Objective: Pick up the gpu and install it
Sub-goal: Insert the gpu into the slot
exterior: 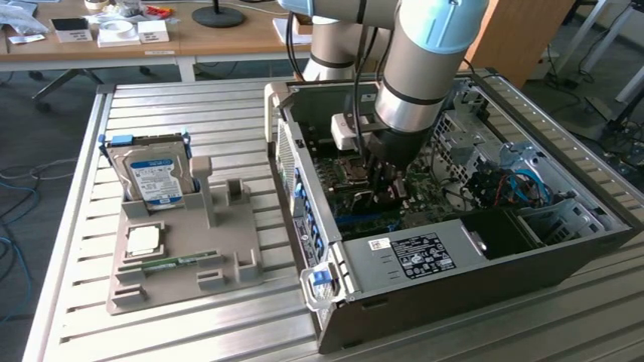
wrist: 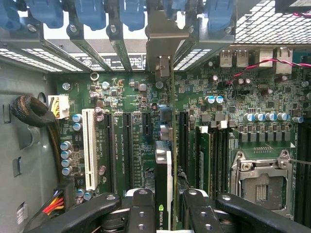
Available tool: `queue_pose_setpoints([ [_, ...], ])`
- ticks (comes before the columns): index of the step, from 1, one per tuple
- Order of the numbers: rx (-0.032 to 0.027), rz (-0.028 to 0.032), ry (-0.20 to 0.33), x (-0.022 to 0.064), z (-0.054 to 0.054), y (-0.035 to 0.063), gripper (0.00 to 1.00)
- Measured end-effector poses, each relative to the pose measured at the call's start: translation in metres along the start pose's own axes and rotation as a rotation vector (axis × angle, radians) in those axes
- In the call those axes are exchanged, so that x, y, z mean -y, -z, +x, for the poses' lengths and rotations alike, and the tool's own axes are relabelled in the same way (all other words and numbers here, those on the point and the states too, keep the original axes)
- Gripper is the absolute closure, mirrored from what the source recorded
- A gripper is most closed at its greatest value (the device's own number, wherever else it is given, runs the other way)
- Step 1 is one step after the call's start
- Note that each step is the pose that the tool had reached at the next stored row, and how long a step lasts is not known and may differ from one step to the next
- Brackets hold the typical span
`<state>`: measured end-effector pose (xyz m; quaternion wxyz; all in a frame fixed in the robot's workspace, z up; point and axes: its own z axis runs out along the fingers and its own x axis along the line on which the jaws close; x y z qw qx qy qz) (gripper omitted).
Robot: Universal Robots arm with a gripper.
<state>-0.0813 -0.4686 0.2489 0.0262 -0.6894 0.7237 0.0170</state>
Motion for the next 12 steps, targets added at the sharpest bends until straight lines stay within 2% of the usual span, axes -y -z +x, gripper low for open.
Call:
queue_pose_setpoints([
  [12, -0.0006, 0.0001, 0.000, 0.0001, 0.0009, -0.0012, 0.73],
])
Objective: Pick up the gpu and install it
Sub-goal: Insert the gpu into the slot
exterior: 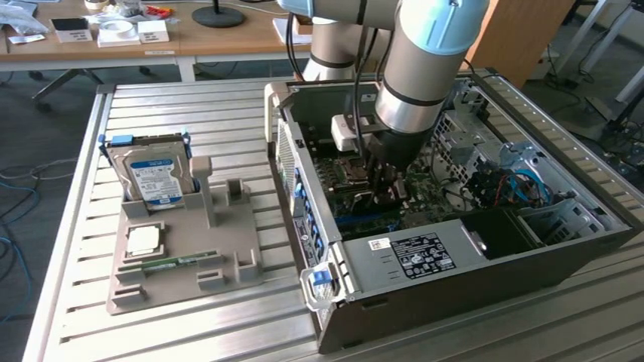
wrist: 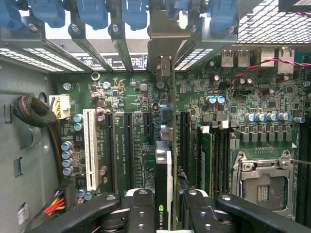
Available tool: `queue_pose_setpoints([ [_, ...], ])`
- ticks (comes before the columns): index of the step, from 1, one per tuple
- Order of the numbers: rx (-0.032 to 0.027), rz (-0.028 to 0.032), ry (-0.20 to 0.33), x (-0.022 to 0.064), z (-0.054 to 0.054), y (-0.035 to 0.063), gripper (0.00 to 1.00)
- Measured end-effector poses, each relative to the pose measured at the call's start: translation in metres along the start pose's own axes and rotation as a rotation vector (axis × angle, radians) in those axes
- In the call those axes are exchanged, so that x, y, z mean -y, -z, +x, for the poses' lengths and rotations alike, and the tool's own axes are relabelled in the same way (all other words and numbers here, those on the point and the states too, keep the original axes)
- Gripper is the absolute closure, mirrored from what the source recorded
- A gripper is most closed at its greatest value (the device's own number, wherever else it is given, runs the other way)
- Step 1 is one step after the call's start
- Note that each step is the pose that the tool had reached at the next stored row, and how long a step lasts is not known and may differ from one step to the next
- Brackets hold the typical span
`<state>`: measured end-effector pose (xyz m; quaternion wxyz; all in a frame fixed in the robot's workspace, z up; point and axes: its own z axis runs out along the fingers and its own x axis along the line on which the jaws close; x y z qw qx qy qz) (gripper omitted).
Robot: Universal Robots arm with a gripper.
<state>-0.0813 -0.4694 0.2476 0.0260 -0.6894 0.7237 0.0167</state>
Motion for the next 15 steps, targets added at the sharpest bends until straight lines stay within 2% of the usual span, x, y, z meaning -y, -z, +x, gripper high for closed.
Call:
queue_pose_setpoints([
  [15, -0.0005, -0.0002, 0.000, -0.0001, 0.0002, -0.0015, 0.73],
])
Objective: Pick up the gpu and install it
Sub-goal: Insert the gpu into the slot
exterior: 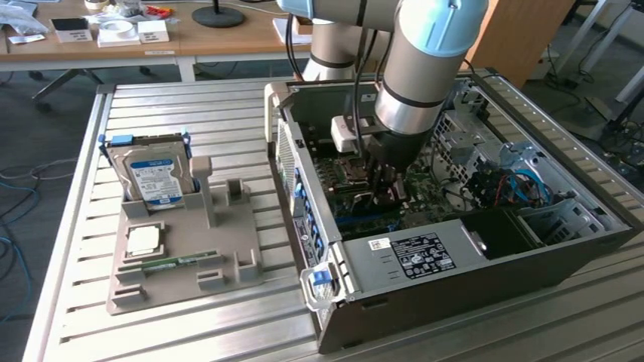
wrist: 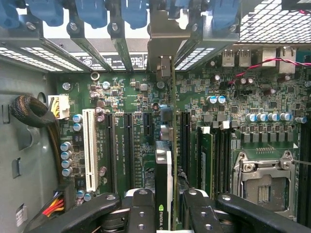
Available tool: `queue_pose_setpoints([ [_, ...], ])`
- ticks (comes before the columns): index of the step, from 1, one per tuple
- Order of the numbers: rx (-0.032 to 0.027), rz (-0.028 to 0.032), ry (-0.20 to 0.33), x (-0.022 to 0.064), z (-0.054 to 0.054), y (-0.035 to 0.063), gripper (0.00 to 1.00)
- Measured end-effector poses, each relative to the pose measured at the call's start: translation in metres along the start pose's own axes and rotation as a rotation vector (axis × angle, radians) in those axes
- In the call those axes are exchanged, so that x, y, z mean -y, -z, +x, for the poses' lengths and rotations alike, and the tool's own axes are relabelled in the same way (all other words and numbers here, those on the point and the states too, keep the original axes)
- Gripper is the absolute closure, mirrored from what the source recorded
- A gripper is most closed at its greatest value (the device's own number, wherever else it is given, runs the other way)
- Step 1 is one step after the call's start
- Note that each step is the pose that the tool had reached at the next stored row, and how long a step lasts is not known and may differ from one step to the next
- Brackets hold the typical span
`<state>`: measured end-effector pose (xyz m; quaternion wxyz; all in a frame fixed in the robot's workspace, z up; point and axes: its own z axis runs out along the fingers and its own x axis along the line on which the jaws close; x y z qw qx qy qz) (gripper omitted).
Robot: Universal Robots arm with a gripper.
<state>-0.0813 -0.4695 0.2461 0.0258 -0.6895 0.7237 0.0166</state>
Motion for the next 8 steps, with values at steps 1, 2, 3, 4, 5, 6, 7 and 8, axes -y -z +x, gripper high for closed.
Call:
queue_pose_setpoints([
  [1, 0.0001, 0.0000, 0.000, 0.0000, 0.0000, 0.0000, 0.73],
  [2, 0.0001, 0.0000, 0.000, -0.0001, 0.0000, -0.0001, 0.73],
  [3, 0.0001, 0.0001, 0.000, -0.0001, 0.0000, -0.0001, 0.73],
  [4, 0.0003, 0.0001, 0.000, -0.0001, 0.0000, -0.0005, 0.73],
  [5, 0.0005, 0.0002, 0.000, -0.0001, 0.0000, -0.0009, 0.73],
  [6, 0.0003, 0.0001, 0.000, -0.0001, 0.0000, -0.0010, 0.73],
  [7, 0.0003, 0.0000, 0.000, -0.0001, 0.0000, -0.0010, 0.73],
  [8, 0.0001, 0.0000, 0.000, -0.0002, 0.0000, -0.0010, 0.73],
])
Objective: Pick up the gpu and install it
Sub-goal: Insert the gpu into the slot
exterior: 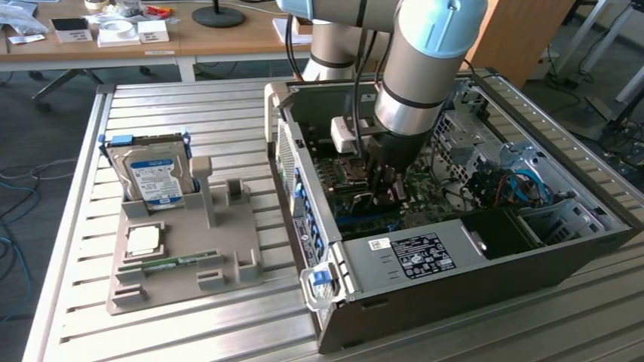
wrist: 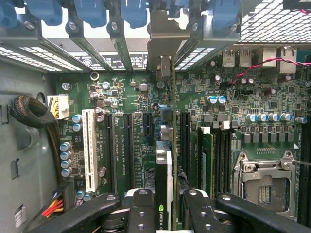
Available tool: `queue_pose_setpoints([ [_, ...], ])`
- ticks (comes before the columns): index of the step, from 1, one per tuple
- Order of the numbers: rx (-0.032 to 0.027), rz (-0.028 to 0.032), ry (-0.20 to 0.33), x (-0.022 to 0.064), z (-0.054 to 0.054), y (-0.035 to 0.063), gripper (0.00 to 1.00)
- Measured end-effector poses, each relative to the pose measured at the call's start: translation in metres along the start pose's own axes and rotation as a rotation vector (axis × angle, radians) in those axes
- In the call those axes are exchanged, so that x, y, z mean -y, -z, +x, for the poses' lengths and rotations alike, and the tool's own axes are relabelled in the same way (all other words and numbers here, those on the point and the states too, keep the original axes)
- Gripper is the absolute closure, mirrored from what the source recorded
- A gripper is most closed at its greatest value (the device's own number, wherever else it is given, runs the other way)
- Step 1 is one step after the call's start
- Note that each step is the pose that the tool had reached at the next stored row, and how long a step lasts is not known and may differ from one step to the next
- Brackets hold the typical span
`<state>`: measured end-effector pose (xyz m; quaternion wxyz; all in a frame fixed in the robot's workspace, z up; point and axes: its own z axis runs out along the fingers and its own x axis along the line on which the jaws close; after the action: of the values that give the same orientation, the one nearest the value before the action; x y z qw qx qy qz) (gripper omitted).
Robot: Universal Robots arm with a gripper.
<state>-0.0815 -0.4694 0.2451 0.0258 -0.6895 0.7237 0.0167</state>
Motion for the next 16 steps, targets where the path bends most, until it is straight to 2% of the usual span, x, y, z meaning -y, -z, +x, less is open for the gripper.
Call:
queue_pose_setpoints([
  [16, 0.0000, 0.0000, 0.000, -0.0001, 0.0001, -0.0017, 0.73],
])
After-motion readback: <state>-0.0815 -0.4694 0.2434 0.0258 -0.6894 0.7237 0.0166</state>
